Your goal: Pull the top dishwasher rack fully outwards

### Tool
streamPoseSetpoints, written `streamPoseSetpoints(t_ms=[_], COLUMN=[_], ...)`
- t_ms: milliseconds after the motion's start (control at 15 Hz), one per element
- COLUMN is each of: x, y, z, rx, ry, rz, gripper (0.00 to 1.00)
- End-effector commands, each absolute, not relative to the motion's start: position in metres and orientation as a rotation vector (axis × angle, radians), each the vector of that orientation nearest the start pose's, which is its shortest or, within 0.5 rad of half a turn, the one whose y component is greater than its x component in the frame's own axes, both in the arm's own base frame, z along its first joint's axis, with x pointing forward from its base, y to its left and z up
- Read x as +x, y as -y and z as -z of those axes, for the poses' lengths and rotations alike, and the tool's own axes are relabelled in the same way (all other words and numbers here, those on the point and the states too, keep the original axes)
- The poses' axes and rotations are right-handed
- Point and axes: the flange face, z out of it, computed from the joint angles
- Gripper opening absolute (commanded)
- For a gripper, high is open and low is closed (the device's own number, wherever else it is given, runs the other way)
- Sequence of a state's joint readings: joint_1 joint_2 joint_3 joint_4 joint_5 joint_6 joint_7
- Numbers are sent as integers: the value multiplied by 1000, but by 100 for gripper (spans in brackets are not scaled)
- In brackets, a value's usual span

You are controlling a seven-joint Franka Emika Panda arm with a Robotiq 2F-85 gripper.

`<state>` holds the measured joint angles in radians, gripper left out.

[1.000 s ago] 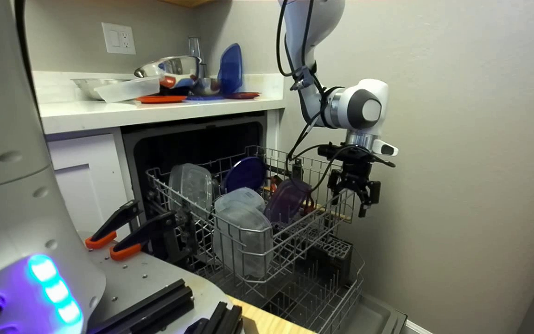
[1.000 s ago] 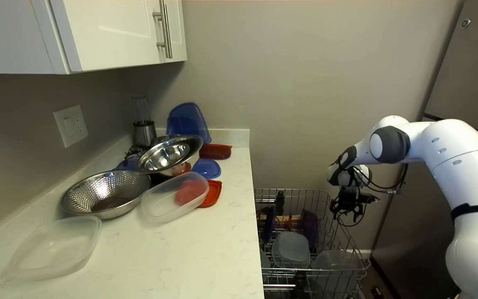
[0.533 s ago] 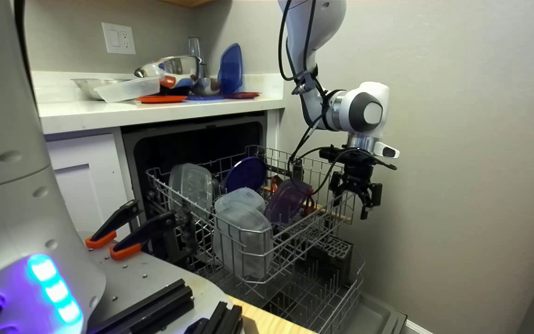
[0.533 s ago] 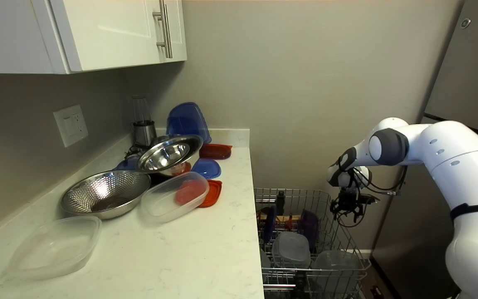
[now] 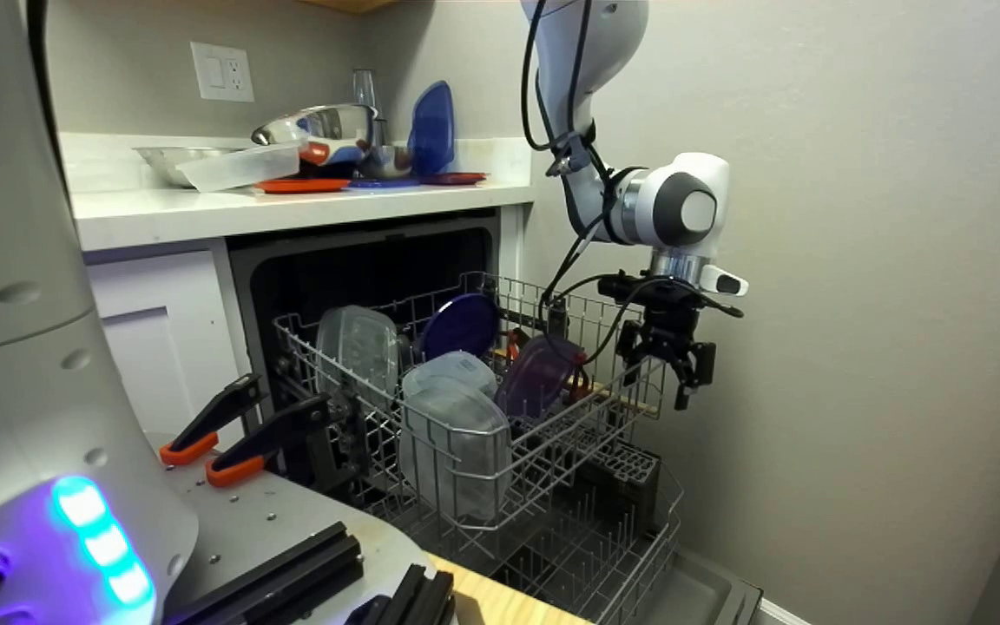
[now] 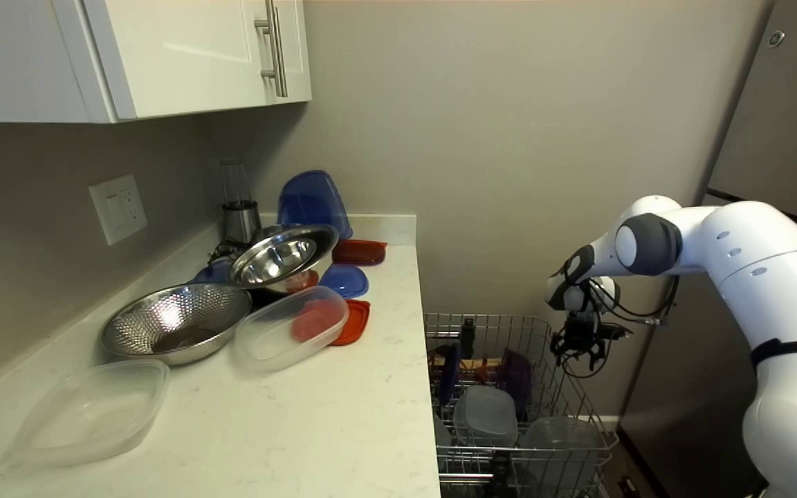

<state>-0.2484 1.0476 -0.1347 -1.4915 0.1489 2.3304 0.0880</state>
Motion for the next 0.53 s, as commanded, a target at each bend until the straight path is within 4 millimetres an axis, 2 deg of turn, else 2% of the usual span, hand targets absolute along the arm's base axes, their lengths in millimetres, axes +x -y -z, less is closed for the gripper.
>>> streamPoseSetpoints(t_ms=[0,267,467], x=[615,610,597], y=[243,240,241], z=[-59,-82,-98], rx=[-2949,-2848,-2783], ry=[-692,-454,-348], rz=[-272,-250,-276], gripper=[100,100,100])
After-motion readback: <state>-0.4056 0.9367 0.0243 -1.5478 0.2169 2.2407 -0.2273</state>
